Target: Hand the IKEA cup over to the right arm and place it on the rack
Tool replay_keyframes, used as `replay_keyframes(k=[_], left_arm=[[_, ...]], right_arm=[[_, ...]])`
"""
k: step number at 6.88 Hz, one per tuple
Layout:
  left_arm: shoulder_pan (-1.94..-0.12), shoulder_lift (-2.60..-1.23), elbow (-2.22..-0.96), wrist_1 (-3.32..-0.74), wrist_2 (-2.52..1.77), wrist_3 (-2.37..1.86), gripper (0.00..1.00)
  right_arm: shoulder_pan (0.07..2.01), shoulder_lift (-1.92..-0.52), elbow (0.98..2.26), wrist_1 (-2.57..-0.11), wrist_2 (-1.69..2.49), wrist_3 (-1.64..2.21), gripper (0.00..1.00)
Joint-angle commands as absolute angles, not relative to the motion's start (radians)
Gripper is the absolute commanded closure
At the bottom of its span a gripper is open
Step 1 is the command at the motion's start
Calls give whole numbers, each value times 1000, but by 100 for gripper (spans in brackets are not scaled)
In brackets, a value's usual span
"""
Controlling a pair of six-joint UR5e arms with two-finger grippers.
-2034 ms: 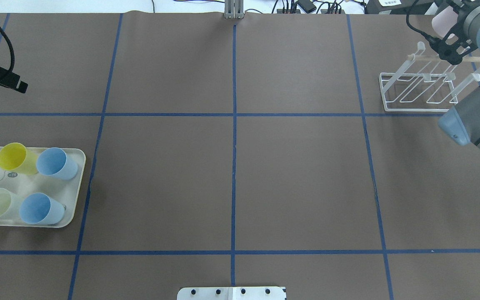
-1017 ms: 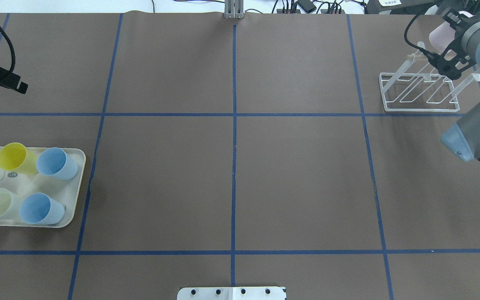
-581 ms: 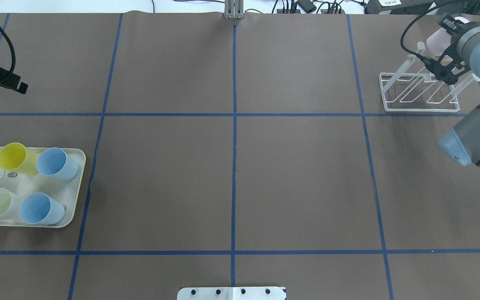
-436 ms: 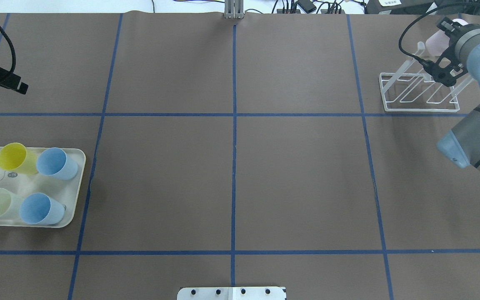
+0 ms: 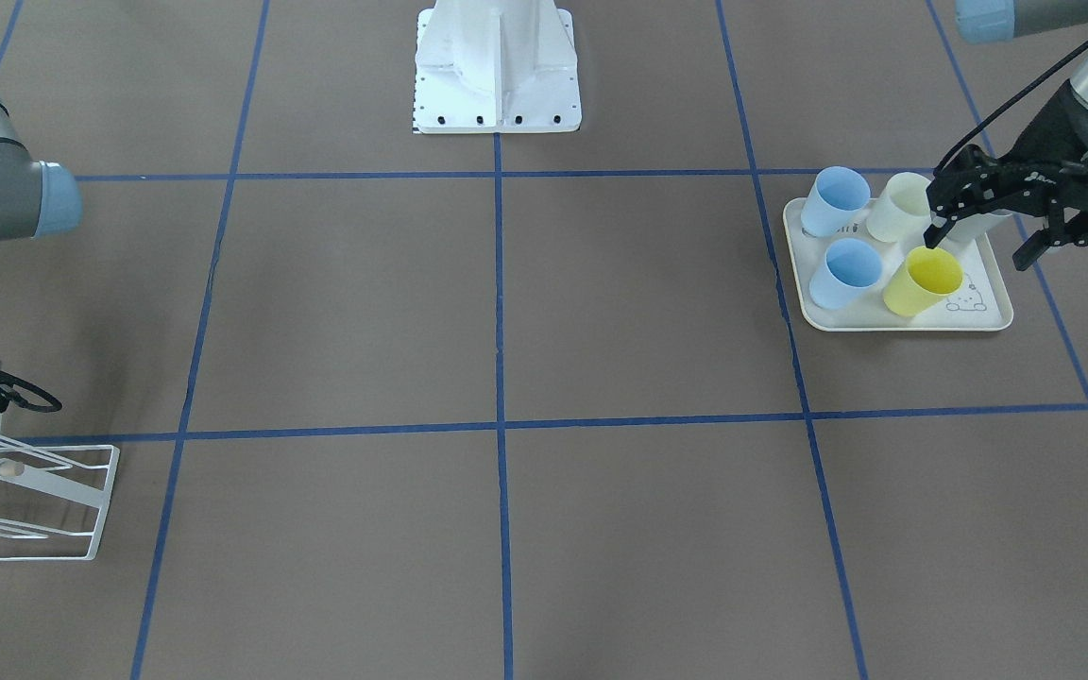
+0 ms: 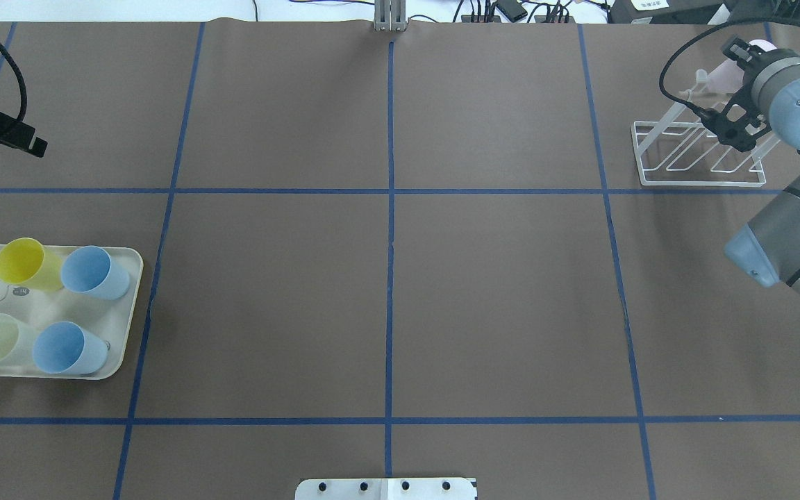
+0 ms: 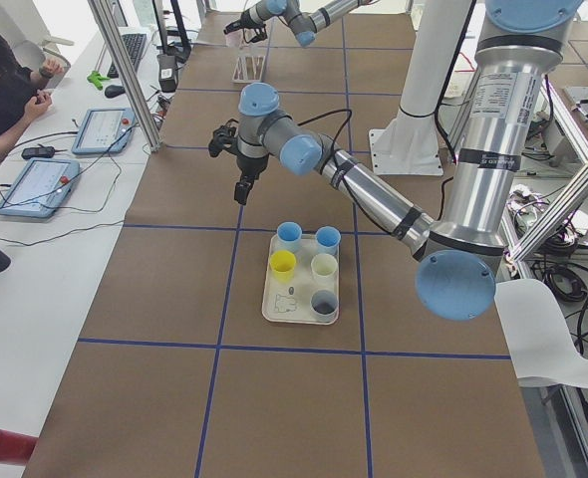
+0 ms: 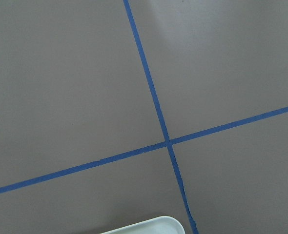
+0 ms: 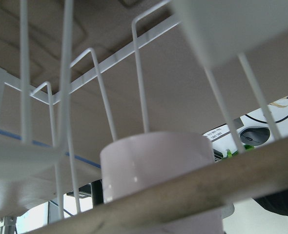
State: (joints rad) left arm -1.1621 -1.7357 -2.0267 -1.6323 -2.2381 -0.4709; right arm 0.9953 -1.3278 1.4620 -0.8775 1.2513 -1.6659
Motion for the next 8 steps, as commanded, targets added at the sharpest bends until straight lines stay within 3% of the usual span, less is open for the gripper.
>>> replay_keyframes(k=[1,8], left_arm=[[-1163,-1735,-2028,-1634,-2238,-471,0],[-1163,-1735,-2028,-1634,-2238,-471,0]], right_arm=[[991,-1328,1457,-877,1250,-1667,33],[986,-1328,1453,-876,1243,-1674,21]])
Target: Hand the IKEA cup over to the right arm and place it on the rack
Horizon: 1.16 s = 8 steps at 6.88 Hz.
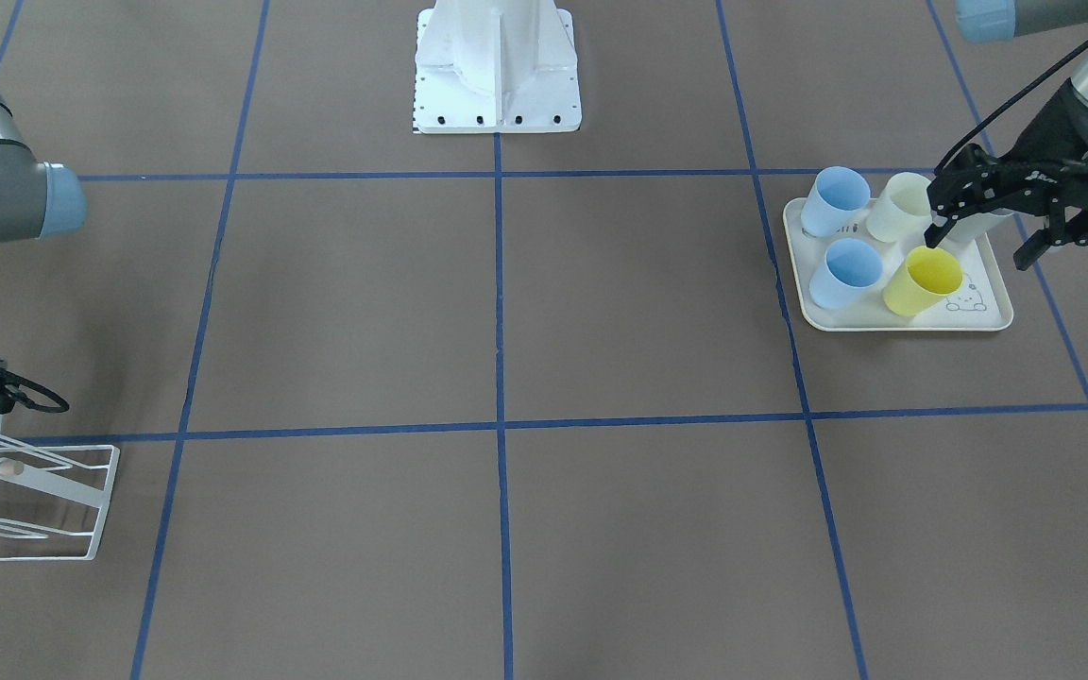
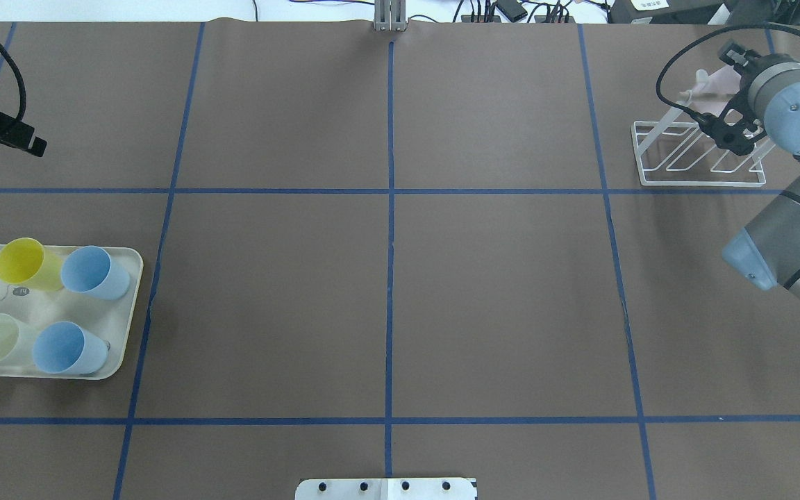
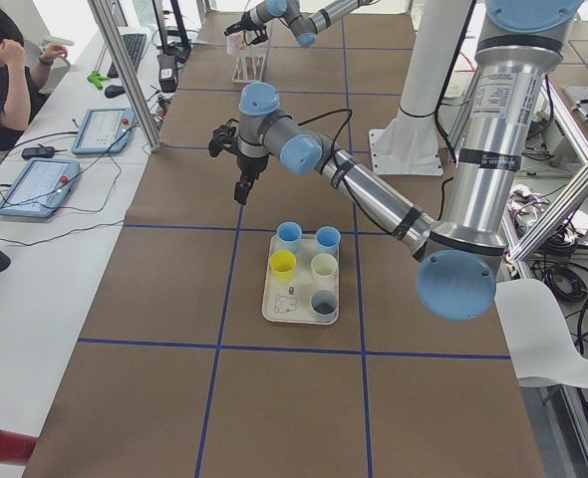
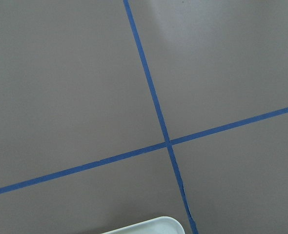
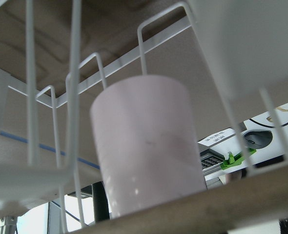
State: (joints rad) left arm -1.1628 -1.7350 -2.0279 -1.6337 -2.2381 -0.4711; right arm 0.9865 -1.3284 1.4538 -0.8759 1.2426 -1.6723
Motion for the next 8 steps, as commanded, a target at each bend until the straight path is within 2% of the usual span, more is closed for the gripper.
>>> replay_keyframes(k=[1,3,5,7,8], left_arm=[[-1161,-1735,-2028,-1634,-2238,-471,0],[-1161,-1735,-2028,-1634,-2238,-471,0],[-1163,-1735,-2028,-1635,-2238,-459,0],[-1169,-1721,-2028,-1660,-2223,-418,0],[-1169,-1665,-2025,-1693,-2212,-358,0]], right_arm=[[986,-1328,1454,-876,1243,-1675,21],[986,-1319,1474,-874,1249,-1678,21],[992,-1318,1621,-938,1279,-1607,21],[992,-1321,1783,-1073,1409,-1252,21],[992,-1334,1808,-1072,1516,-1001,21]])
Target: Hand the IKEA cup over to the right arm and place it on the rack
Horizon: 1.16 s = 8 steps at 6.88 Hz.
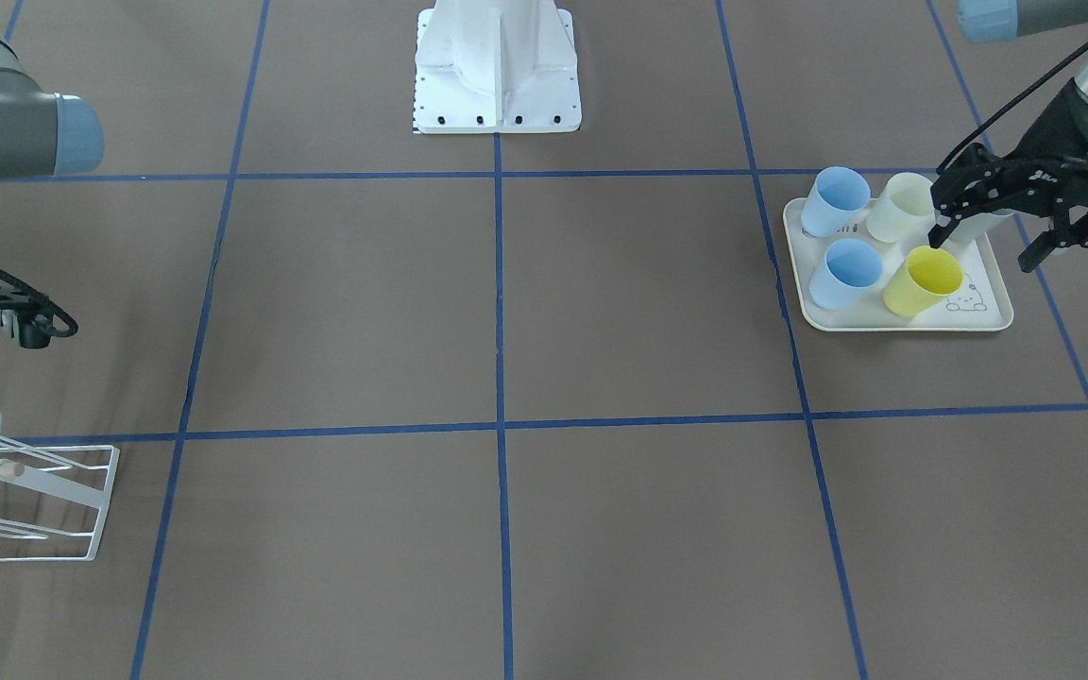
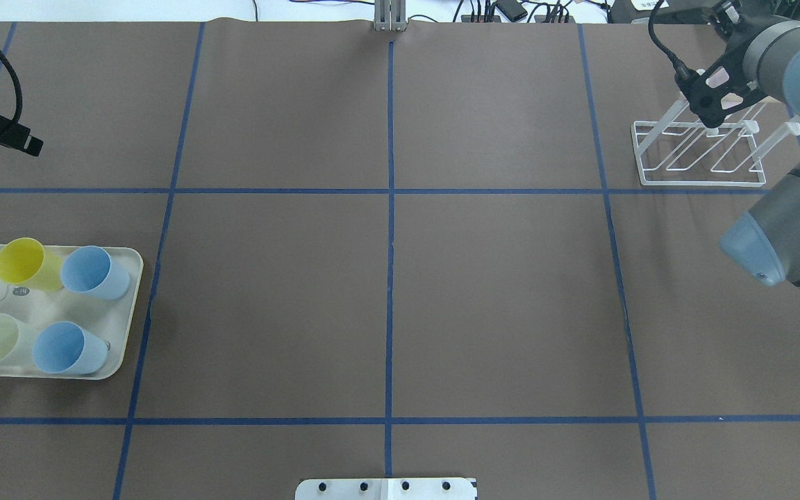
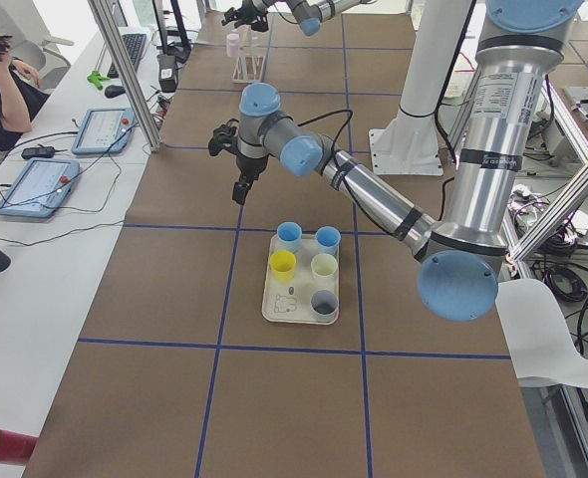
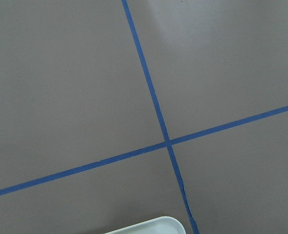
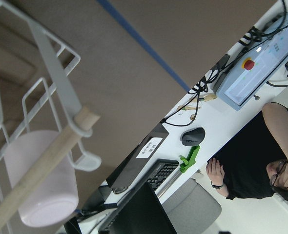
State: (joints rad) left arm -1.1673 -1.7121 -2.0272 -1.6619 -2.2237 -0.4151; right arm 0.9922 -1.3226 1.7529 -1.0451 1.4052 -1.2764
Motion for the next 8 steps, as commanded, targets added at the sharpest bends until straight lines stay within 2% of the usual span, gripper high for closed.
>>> replay_keyframes(k=[1,2,4,6,8], left_arm=[[-1169,-1617,-1996,-1794,-2183,-363,0],[-1169,-1577,-1958,-1890,-2183,-383,0],[-1166,-1495,-1872,-2084,-2181,-449,0],[-1161,-1436,-1720,-2355,-2159,-517,0],[-1138,-1424,-1686,-2418,-2141,-626,0]], right_arm=[[991,-1339,1839,-1071,1614,-757,21],[989,-1344,1854,-1066,1700,-509,20],[939,-1344,1862,-962,1817,-141,2],[861,-1339,1865,-959,1833,39,1],[822,-1331,1870,-959,1832,110,1]])
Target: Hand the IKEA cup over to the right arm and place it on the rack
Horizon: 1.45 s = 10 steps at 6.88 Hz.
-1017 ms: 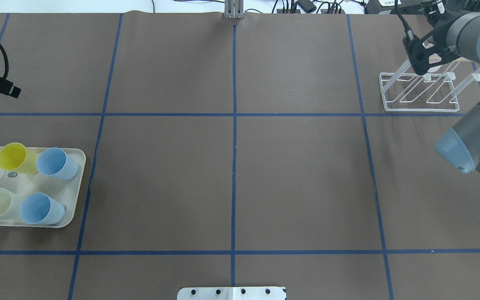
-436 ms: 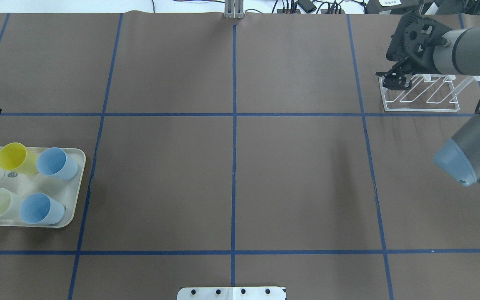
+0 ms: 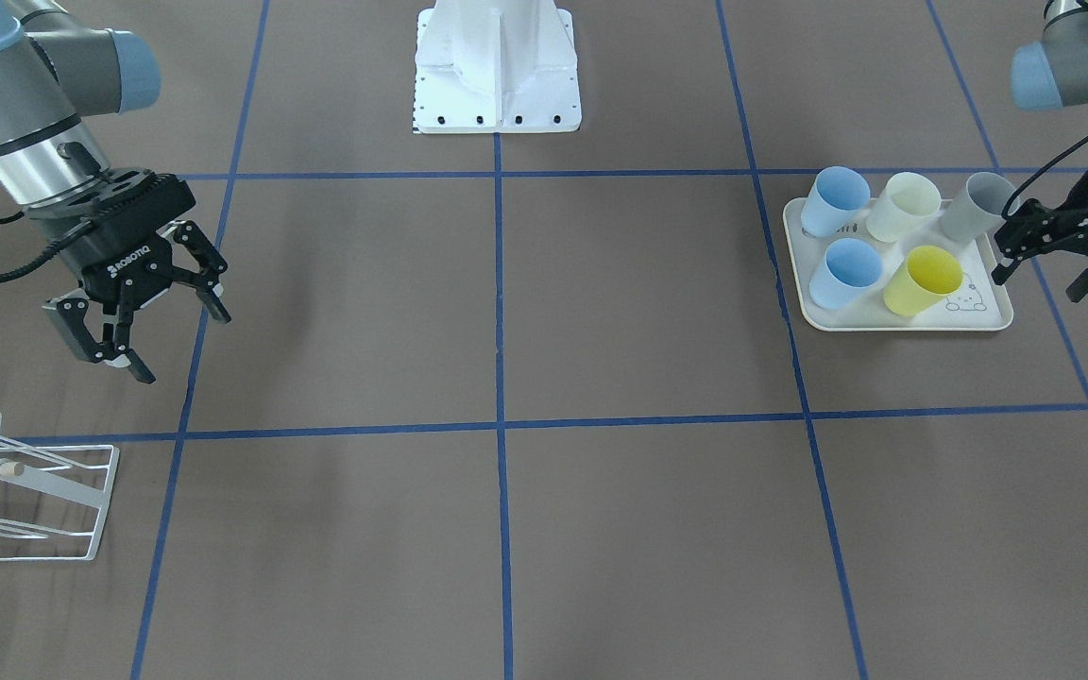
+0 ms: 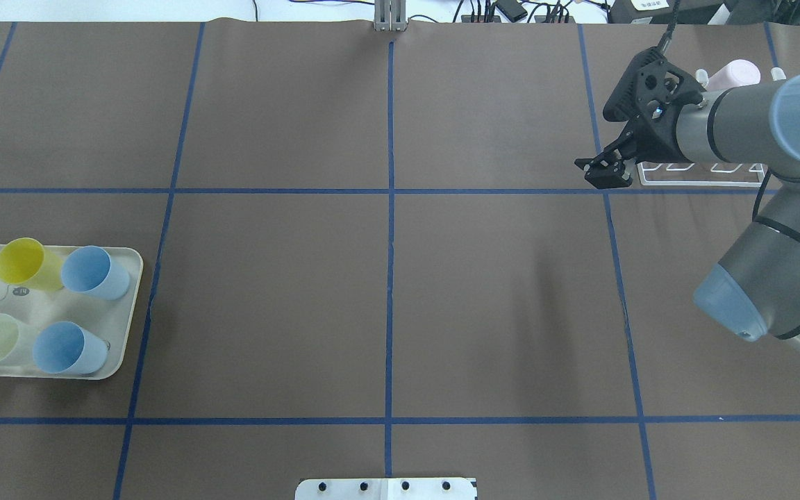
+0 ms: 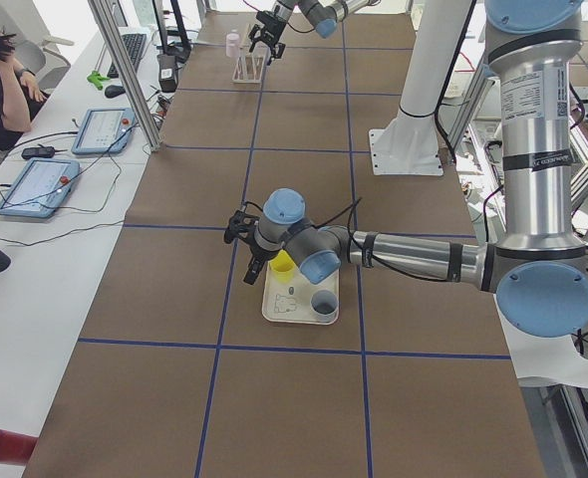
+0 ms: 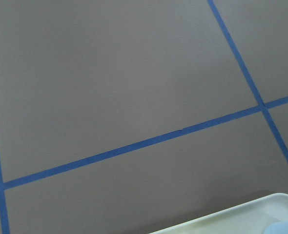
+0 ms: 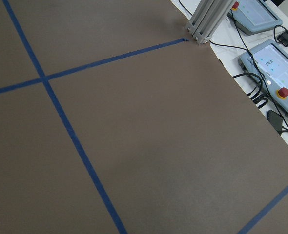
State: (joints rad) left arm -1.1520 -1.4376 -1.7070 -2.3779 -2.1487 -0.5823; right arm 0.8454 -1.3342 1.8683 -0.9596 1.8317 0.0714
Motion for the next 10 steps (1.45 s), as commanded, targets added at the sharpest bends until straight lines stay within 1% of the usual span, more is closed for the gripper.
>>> replay_keyframes(k=[1,2,4,5,6,7,9,10], left_arm=[[-1087,-1417,-1686,-2419,-2128,-681,0],[-1001,-1417,-1687,-2425,-2073,-768,0],[-983,-1402,-1693,-2439,-2066,-790,1],[-983,-1401,-1695,-2442,-2066,-784,33],[-983,-1401,-1697,-2441,-2066,-784,59],[-983,-1399,-1703,-2441,-2066,-782,80],[-982,-1375,-1730,-2441,-2066,-779,83],[-982,-1371,-1736,-2441,-2068,-778,87]], right_arm=[[819,-1331,1868,-959,1830,110,1],[819,-1331,1868,-959,1830,110,1],[819,-1331,1868,-959,1829,110,1],[819,-1331,1868,-959,1829,110,1],[818,-1331,1868,-959,1829,110,1],[816,-1331,1868,-959,1829,110,1],[811,-1333,1868,-959,1829,110,1],[811,-1333,1867,-959,1827,110,1]])
